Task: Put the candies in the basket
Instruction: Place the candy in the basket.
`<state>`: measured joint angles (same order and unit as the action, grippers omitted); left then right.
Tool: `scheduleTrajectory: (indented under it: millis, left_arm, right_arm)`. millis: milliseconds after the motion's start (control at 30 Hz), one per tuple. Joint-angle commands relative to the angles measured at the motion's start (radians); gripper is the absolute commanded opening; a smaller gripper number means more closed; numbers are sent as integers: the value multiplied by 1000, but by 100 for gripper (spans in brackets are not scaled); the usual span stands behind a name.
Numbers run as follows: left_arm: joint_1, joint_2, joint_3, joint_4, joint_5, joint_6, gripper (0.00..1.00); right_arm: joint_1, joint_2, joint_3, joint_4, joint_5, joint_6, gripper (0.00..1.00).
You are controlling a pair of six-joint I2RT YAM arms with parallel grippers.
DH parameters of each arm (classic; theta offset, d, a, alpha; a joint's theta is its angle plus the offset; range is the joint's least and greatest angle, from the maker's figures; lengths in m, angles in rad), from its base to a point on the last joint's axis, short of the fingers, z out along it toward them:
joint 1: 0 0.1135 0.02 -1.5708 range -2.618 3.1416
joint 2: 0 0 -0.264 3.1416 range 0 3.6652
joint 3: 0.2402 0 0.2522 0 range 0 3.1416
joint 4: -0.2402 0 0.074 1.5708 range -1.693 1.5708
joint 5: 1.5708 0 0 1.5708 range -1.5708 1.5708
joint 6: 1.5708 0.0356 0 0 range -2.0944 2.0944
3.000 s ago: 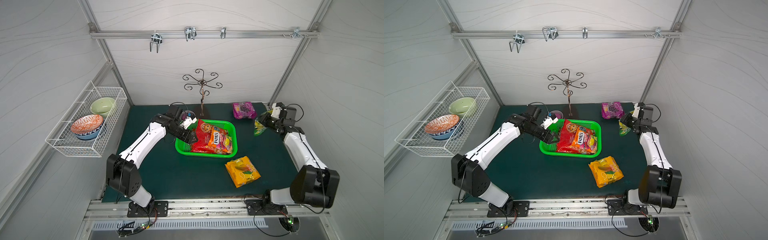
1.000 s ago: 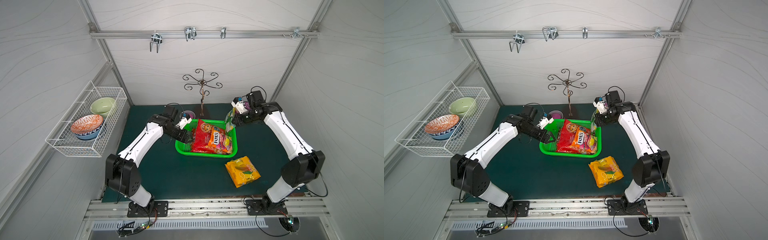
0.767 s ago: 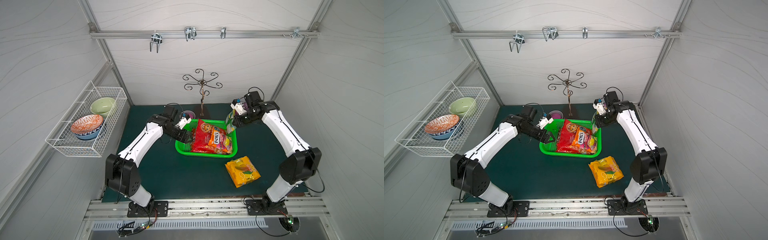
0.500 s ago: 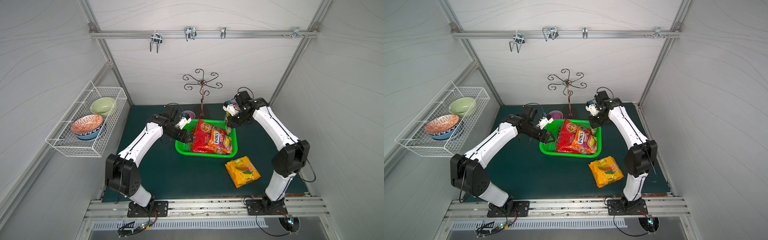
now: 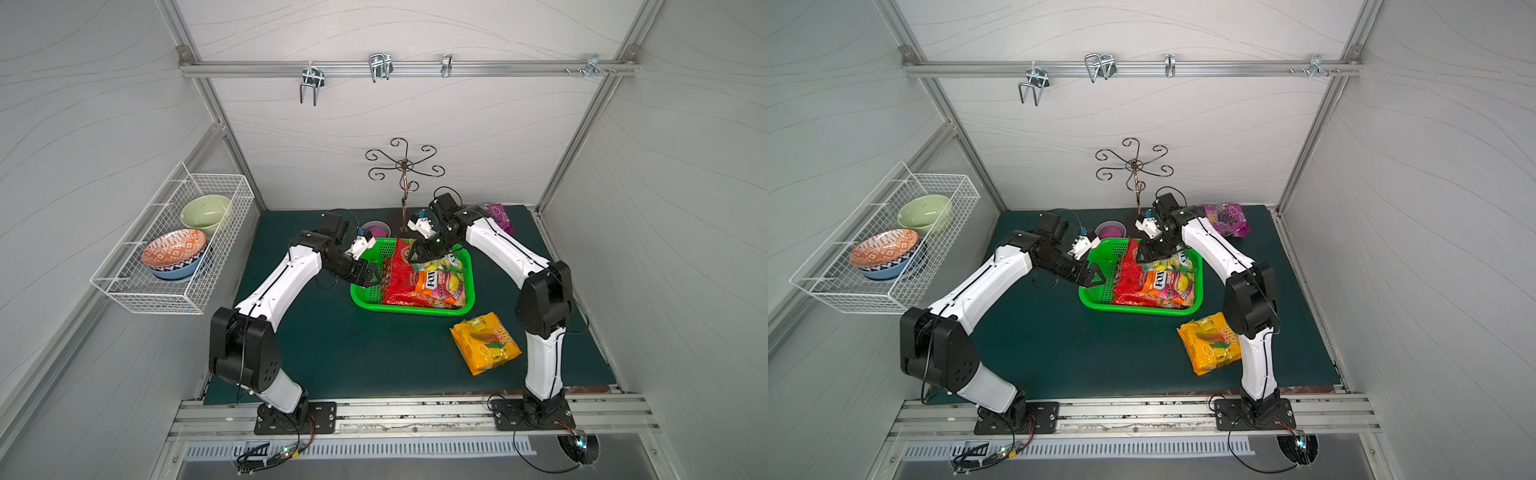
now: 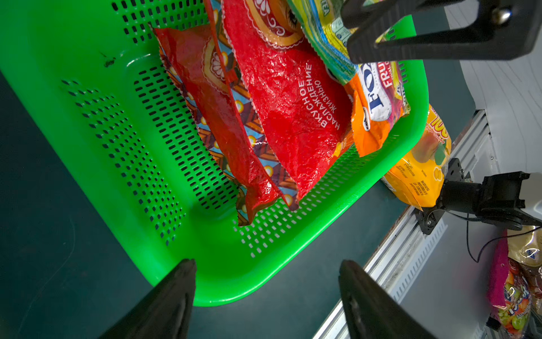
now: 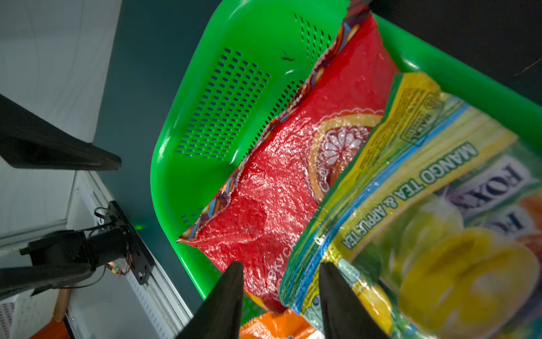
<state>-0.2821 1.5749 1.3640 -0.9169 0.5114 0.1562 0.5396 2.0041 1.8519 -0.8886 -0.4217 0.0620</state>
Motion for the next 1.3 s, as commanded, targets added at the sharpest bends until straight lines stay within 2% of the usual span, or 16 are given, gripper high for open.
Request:
scheduleTrajectory:
  millis: [0, 167, 300, 467, 700, 767, 900, 1000, 1133, 1267]
  left_arm:
    - [4, -8, 12, 24, 31, -6, 80]
    - [4, 8, 21, 20, 38, -13, 80]
    - [4, 11, 21, 20, 39, -14, 80]
    - [4, 15, 21, 19, 29, -15, 79]
    - [4, 18, 29, 19, 31, -19, 79]
    - [4, 19, 30, 18, 30, -21, 79]
    - [4, 18, 28, 17, 28, -14, 79]
    - [4, 26, 41, -10, 47, 25, 81]
    - [4, 25, 55, -20, -16, 40, 83]
    - [4, 10, 55, -10, -91, 36, 86]
  right_arm:
    - [-55, -156, -100, 138, -31, 90, 49]
    - [-156, -362, -315, 223, -43, 101, 52]
    - [-209, -434, -439, 235, 80, 67, 56]
    - [-242, -415, -508, 360, 15, 140, 56]
    - [-258, -246, -516, 539, -83, 267, 50]
    - [-256, -216, -511, 537, -90, 273, 49]
    - [-263, -246, -508, 495, -132, 268, 49]
    - [-307, -311, -495, 473, -136, 270, 51]
    - [-394, -342, -472, 431, 19, 272, 56]
    - [-466, -307, -459, 404, 138, 318, 55]
